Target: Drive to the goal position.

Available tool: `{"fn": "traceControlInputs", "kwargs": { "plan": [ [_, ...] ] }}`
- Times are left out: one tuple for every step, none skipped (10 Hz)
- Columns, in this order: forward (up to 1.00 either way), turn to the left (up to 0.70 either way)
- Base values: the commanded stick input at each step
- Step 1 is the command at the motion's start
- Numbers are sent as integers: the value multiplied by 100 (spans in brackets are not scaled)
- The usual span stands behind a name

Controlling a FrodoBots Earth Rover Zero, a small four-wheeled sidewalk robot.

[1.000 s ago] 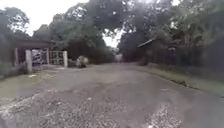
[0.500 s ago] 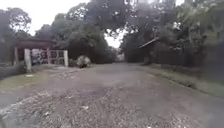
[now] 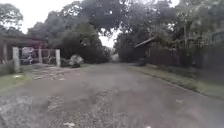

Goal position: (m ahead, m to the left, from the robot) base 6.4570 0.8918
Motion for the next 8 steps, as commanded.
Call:
{"fn": "traceControlInputs", "kwargs": {
  "plan": [
    [70, -23],
    [70, -20],
    [70, -17],
    [70, -14],
    [70, -10],
    [70, -7],
    [70, -4],
    [70, -1]
  ]
}}
